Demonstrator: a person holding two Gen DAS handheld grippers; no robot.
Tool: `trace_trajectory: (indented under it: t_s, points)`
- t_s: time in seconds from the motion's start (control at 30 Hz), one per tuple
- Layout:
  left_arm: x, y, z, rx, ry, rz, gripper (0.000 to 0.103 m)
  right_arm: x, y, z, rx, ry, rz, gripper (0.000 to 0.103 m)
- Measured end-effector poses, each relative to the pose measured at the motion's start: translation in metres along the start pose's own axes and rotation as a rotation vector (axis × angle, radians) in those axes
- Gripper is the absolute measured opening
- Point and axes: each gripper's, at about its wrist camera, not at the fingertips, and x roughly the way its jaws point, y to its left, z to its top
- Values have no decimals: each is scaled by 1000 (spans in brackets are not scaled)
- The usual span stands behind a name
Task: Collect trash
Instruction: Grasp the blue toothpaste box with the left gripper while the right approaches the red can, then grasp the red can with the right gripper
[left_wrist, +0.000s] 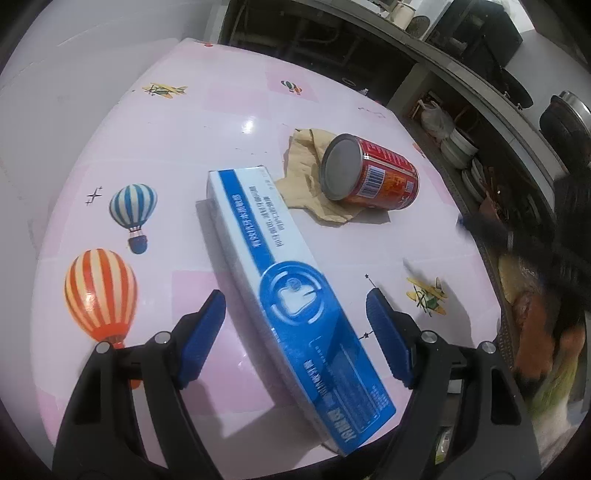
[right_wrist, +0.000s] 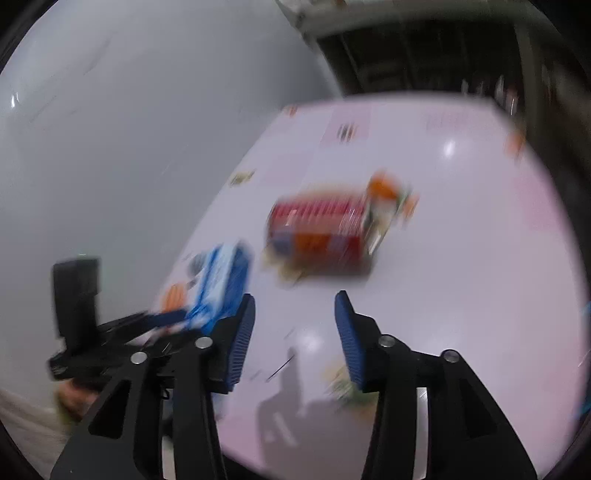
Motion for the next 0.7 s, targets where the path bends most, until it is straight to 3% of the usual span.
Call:
trace_trajectory:
  t_s: [0.13, 0.3, 0.4, 0.7]
  points:
    - [-1, -2, 0, 14, -10, 0, 74, 13, 0, 38, -196, -1, -117, 60]
    - [-1, 2, 1, 19, -6, 3, 74, 39, 41, 43, -541, 43, -160, 80]
    - [-1, 5, 2, 6, -6, -3, 74, 56, 56, 45, -722, 101, -230, 81]
    - [-1, 6, 2, 17, -1, -23, 74, 111, 66, 50, -919, 291, -253, 83]
